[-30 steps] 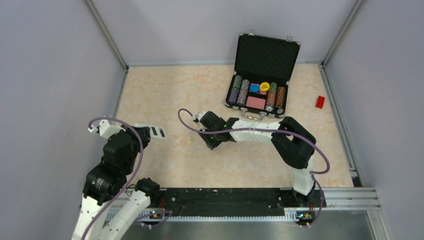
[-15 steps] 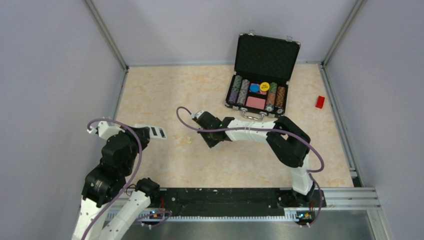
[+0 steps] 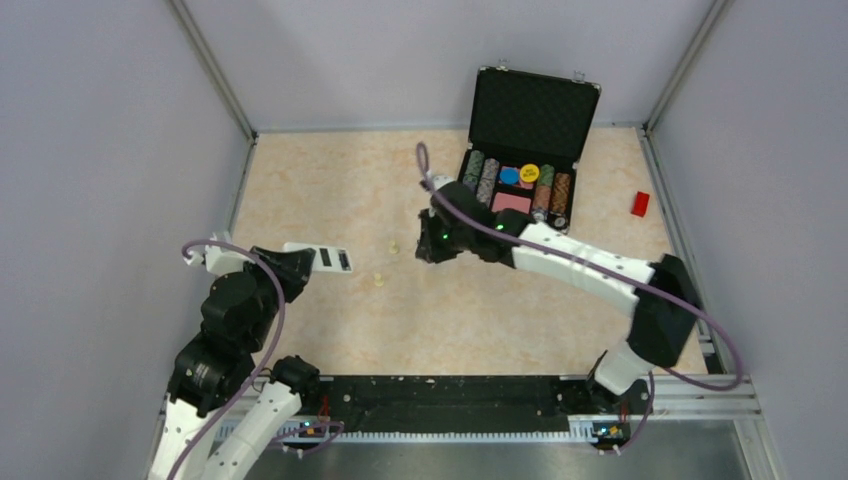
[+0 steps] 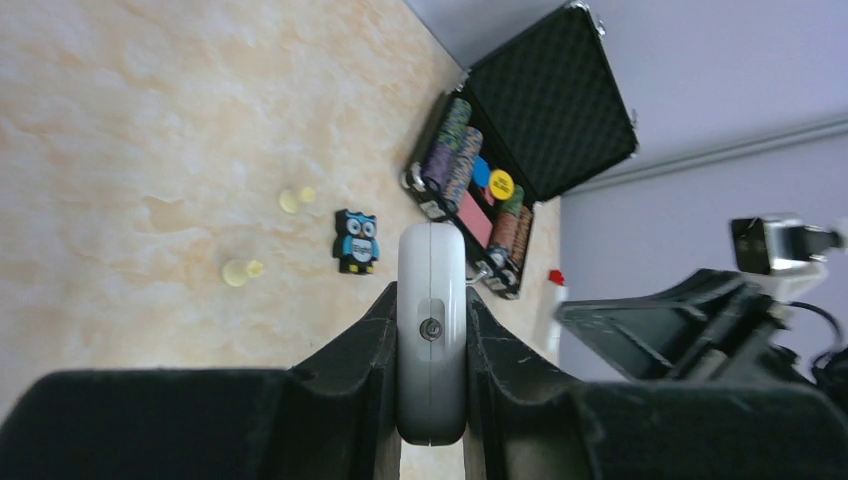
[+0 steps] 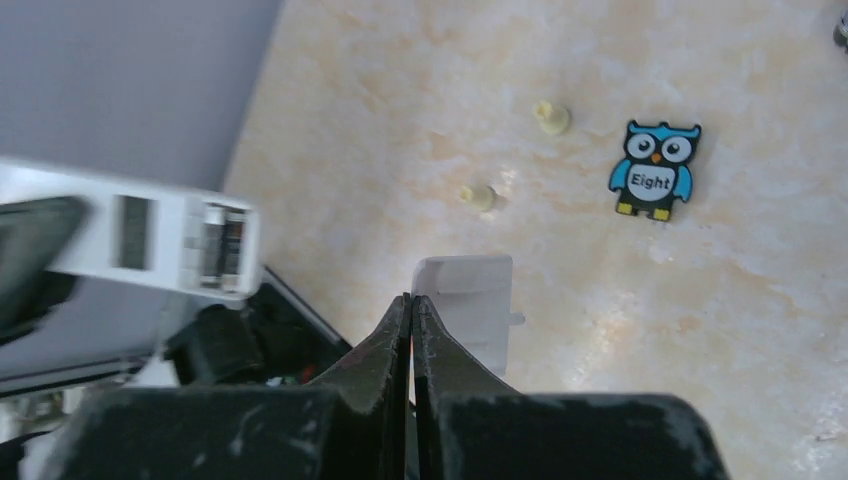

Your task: Load the batteries into the remote control

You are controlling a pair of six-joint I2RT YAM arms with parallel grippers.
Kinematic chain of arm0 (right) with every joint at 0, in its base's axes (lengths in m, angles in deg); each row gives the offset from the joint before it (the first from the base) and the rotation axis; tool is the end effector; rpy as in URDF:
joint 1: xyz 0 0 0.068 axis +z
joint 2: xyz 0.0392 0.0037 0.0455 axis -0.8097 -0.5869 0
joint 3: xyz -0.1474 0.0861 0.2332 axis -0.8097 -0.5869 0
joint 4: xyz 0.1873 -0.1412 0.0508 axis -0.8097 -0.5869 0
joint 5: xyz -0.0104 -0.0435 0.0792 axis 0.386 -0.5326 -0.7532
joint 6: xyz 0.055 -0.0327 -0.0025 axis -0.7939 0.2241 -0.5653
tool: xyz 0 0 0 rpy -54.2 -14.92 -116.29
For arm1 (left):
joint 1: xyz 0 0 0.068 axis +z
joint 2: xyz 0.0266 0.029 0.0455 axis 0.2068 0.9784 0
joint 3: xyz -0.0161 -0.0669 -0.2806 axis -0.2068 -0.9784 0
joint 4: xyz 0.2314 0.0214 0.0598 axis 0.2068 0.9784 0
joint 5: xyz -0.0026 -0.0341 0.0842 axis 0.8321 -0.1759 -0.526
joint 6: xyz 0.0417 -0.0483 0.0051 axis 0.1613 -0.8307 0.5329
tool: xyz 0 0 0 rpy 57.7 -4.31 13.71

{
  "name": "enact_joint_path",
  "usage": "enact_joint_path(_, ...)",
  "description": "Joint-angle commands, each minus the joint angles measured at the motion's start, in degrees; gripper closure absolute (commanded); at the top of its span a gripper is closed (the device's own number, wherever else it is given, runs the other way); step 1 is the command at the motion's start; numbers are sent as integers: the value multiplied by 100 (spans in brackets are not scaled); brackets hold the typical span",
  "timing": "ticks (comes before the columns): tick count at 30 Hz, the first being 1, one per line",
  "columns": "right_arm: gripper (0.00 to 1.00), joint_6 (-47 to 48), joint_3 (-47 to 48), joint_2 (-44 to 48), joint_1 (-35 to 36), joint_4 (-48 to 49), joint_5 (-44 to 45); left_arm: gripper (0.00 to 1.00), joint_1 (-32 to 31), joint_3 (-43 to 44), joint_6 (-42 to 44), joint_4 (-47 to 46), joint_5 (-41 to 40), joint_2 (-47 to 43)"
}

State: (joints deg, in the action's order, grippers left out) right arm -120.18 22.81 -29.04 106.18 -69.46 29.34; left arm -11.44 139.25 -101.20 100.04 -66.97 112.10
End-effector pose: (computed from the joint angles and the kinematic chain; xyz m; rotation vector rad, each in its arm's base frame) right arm 0.1998 0.2587 0.3492 -0.3390 2.2943 0.8683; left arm 0.0501 -0.0070 0.3446 -0.7427 1.7285 -0.7421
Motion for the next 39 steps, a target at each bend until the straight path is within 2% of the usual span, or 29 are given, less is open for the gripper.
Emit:
enact_joint_path(1, 100, -976, 11, 926, -104, 268, -389, 100, 8, -447, -664, -1694, 1069, 137)
enact_joint_path(5, 100, -1716, -275, 1513, -181, 1030, -770, 100, 9, -908, -1259, -2855, 1800, 347)
enact_joint_path(8, 100, -2394, -625, 1676, -180, 2056, -1253, 100, 11, -1172, -1669, -3540, 2115, 542)
enact_joint_path(13, 100, -3462, -1196, 1704, -133, 3513, -1683, 100, 10, -1207, -2074, -4008, 2518, 847)
enact_joint_path(19, 100, -4178, -1411, 1669, -92, 4264, -1872, 100, 8, -1362, -2590, -4392, 2659, 783)
enact_joint_path(26, 100, -4609, -1690, 1798, -89, 4524, -1617, 100, 8, -1786, -3147, -4813, 2639, 483)
enact_joint_path(39, 100, -4685, -2053, 1913, -92, 4566, -1278, 100, 8, -1909, -3392, -5017, 2670, 396)
